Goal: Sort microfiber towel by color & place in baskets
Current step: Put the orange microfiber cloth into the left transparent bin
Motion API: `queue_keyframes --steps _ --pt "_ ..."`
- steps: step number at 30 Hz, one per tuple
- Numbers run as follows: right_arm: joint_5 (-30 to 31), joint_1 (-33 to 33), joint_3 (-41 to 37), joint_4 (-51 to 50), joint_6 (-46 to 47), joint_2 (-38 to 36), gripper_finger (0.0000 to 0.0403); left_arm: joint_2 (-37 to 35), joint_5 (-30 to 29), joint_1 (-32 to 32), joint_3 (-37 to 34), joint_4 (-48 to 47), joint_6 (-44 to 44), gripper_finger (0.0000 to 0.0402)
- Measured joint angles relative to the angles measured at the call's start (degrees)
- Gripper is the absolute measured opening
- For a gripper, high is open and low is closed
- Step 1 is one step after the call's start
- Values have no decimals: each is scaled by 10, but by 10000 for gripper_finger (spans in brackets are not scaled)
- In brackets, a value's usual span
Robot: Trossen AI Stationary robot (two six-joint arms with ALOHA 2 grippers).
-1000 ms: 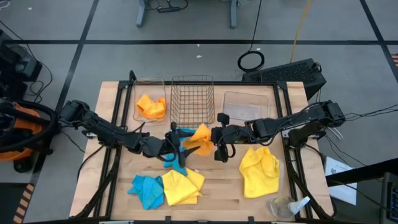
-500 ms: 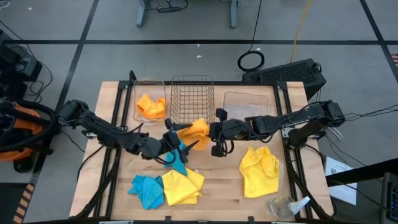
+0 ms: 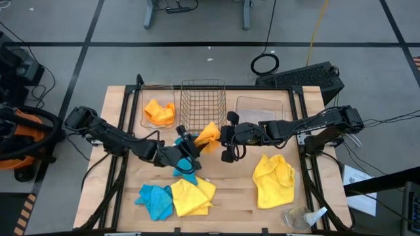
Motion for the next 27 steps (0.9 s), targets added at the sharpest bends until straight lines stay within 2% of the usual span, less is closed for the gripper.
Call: queue_keyframes --steps 2,4,11,15,18,22,27 --pt "-1 2 0 -7 8 0 41 -4 0 -1 0 -9 1 52" --pt "-1 3 0 -15 22 0 67 -17 1 -1 0 -28 0 17" --pt "52 3 0 -80 41 0 183 -103 0 -2 0 -115 -1 7" --pt "62 3 0 -105 76 0 226 -169 -10 7 0 -189 -2 6" --pt "62 11 0 -119 96 0 240 -221 -52 28 0 -264 -19 5" --pt "62 34 0 -122 103 0 243 -283 -95 80 0 -393 -83 5" --pt "63 66 0 -121 103 0 235 -329 -115 166 -1 -514 -137 4"
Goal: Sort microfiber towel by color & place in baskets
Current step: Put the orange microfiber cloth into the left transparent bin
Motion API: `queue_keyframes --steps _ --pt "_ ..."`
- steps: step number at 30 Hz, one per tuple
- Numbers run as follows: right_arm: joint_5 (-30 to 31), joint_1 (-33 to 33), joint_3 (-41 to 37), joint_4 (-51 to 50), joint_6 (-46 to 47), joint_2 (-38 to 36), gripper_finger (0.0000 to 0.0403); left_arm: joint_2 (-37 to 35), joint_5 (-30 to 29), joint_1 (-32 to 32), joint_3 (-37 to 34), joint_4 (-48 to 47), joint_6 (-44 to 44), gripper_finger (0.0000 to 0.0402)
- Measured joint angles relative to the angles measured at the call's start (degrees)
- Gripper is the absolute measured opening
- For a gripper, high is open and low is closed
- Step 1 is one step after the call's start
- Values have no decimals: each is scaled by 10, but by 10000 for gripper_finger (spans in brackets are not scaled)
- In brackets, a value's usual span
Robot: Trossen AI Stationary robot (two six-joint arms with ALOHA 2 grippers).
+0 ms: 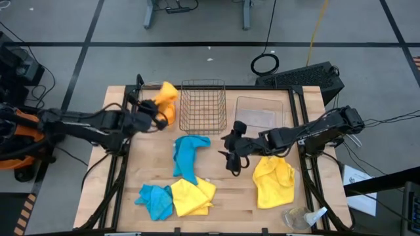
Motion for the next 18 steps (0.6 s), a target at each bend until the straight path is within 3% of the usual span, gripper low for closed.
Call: queue_keyframes --steps 11,18 --pt "77 36 0 -1 0 0 207 30 53 189 -7 -22 -16 3" --pt "74 40 0 -24 9 0 203 108 174 279 -8 -51 -45 3"
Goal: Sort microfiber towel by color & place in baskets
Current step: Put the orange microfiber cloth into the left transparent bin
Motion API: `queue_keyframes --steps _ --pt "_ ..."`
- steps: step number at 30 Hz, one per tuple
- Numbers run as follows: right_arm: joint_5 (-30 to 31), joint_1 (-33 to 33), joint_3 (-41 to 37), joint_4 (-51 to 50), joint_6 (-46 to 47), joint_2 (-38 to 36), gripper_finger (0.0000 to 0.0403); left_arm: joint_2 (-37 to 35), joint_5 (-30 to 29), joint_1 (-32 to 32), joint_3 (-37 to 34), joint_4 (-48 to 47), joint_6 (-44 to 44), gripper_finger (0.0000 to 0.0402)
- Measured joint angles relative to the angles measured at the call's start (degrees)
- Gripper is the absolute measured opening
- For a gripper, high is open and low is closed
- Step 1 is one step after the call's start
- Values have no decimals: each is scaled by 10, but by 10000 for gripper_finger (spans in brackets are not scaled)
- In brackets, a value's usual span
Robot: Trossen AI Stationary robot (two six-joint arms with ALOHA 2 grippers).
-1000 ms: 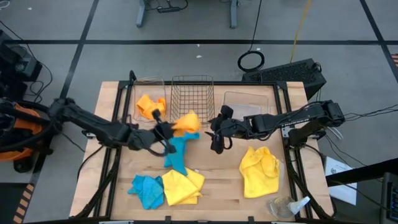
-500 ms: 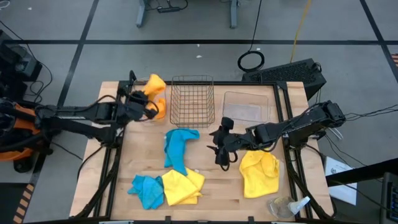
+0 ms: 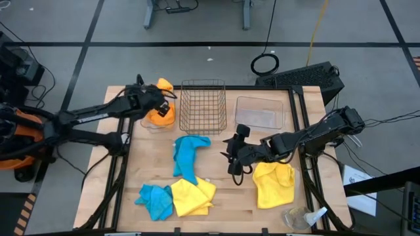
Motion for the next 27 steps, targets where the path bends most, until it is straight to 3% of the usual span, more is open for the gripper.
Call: queue_keyframes --steps 9,18,27 --pt "0 0 0 -19 20 20 203 114 1 69 0 2 -15 18" --pt "-1 0 0 -21 21 29 203 170 5 95 0 24 -44 27" --pt "-1 0 0 -22 21 29 203 163 17 92 0 18 -47 145"
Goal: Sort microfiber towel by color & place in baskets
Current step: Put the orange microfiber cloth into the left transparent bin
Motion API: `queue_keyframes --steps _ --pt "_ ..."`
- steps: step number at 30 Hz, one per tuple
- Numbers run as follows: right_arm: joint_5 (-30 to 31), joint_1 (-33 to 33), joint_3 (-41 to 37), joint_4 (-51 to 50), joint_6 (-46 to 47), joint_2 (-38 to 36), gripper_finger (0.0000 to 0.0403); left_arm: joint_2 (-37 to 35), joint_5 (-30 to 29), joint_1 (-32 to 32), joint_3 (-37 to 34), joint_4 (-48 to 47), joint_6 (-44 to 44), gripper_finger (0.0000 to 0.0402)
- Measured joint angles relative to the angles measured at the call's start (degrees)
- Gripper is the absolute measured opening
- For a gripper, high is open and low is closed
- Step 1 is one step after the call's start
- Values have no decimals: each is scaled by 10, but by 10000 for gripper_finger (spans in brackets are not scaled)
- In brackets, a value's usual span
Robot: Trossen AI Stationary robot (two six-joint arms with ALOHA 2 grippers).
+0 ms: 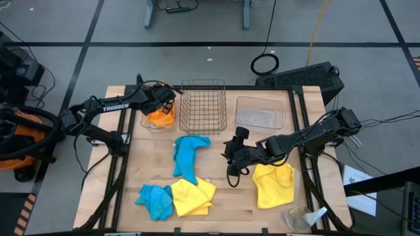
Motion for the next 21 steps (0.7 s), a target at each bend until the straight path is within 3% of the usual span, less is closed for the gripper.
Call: queue_keyframes --steps 6,12,17,21 --pt "0 0 0 0 0 0 203 -22 0 -12 18 -46 -9 204" --pt "0 0 0 4 0 0 203 -32 17 -35 54 -67 15 212" --pt "0 0 0 6 0 0 203 -32 37 -33 63 -63 40 189" --pt "0 0 0 6 0 0 203 -24 49 -10 53 -61 52 130"
